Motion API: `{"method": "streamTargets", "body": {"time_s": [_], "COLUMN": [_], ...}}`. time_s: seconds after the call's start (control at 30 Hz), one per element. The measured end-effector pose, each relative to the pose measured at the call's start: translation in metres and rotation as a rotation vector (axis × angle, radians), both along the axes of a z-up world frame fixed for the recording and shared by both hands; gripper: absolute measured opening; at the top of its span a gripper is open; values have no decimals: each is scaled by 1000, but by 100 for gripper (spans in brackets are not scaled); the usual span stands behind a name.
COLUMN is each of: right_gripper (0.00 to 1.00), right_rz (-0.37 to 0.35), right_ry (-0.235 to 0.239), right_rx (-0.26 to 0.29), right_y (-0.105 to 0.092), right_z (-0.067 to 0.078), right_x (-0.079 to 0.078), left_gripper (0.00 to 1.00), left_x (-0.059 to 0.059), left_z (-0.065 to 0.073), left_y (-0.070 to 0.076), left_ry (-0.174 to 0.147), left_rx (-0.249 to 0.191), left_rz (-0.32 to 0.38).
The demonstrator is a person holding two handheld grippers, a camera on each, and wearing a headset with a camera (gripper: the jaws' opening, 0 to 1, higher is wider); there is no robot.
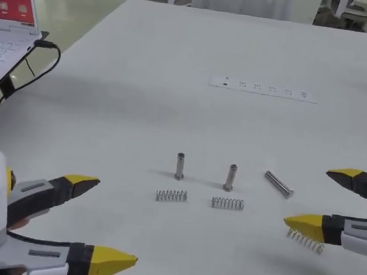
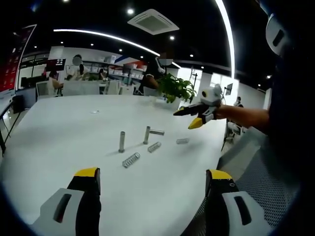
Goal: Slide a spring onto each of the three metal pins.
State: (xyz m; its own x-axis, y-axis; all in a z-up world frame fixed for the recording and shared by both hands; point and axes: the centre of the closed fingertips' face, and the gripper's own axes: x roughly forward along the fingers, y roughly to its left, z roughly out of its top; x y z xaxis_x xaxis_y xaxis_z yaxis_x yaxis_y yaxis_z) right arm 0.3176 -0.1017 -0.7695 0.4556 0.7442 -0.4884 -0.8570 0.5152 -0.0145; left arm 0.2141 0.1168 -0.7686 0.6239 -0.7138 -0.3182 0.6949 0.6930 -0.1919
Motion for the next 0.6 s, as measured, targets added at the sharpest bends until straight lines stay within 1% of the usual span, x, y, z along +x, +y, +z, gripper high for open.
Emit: {"method": "streamTargets", "body": {"time_s": [0.1,0.2,0.6], "right_gripper": [74,73,69], "right_rz": [2,1,1], "right_ry": [-2,-5,0], "right_rx": [-9,-37,-79], "right_y": [2,3,12], "right_z": [0,-3,-8], "right_x": [6,12,36], "left_gripper": [85,85,84], "left_x": [0,0,0], "left_z": [0,0,1], "left_y": [0,0,0], "left_ry": [0,-1,-3], "left_rx": [-1,-2,-6], "left_rz": [0,0,0]}}
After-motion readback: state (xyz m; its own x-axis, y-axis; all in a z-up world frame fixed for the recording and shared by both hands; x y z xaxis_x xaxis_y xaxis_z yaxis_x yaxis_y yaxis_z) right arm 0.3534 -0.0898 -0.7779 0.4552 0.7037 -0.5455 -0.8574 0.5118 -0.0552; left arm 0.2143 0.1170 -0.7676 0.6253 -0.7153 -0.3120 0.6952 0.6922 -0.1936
